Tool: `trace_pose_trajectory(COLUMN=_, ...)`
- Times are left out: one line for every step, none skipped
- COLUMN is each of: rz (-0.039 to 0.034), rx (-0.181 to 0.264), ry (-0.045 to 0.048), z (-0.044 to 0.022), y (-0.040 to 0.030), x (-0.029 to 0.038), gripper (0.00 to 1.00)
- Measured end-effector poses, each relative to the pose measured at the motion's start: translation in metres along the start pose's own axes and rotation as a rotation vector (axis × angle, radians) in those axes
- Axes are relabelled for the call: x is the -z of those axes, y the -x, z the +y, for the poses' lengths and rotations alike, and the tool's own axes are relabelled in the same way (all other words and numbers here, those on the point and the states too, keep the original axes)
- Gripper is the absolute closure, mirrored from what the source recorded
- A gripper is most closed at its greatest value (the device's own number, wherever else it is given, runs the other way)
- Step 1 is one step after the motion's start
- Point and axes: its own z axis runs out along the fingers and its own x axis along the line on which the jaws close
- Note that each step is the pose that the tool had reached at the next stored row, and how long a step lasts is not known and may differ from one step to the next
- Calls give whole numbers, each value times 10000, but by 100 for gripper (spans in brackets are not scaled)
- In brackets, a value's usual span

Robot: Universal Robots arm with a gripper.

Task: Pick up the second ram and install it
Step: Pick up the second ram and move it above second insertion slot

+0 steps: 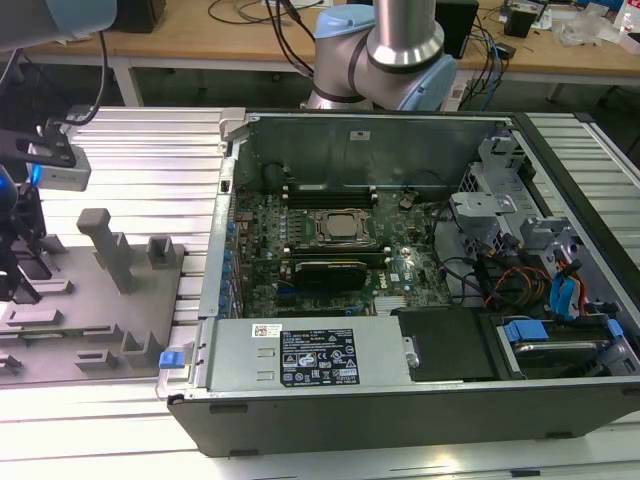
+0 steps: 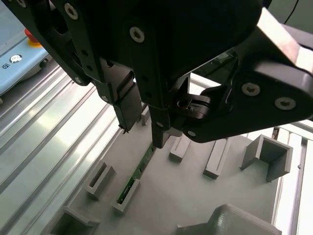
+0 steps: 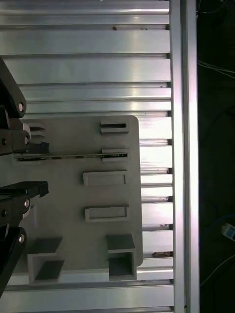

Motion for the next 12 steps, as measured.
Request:
trace_pose_trajectory(rz=-1, rx=0, ry=-2, z=-1, y=-13, x=-20, gripper=64)
trace_pose_trajectory(rz=1, rx=-2, ry=0, z=-1, y=-15, x=-37, gripper=64)
trace_pose_trajectory(rz=1, rx=0, ry=0, z=-3, y=-16, x=-54, gripper=64)
trace_pose_trajectory(rz=0, rx=0, ry=-1, z=-3, y=-17, x=-68, gripper=64)
trace_pose_trajectory(rz=0, rx=0, ry=0, z=-4, y=-17, x=-78, gripper=64)
trace_pose_trajectory(rz=0, rx=0, ry=0, z=-4, y=-17, x=-84, gripper=64)
trace_pose_trajectory(rz=1, rx=0, ry=0, z=-4, y=-17, x=-90, gripper=64)
trace_pose_trajectory(rz=0, rx=0, ry=0, z=-5, y=-17, x=-95, gripper=64)
trace_pose_trajectory(rz=0, rx=0, ry=1, z=-5, y=-17, x=-101, gripper=64)
trace_pose_trajectory(rz=1, rx=0, ry=1, z=-5, y=-17, x=-110, gripper=64)
trace_pose_trajectory(rz=0, rx=0, ry=0, z=-6, y=-17, x=-123, gripper=64)
trace_pose_trajectory(rz=0, rx=0, ry=0, z=-6, y=-17, x=-135, gripper=64)
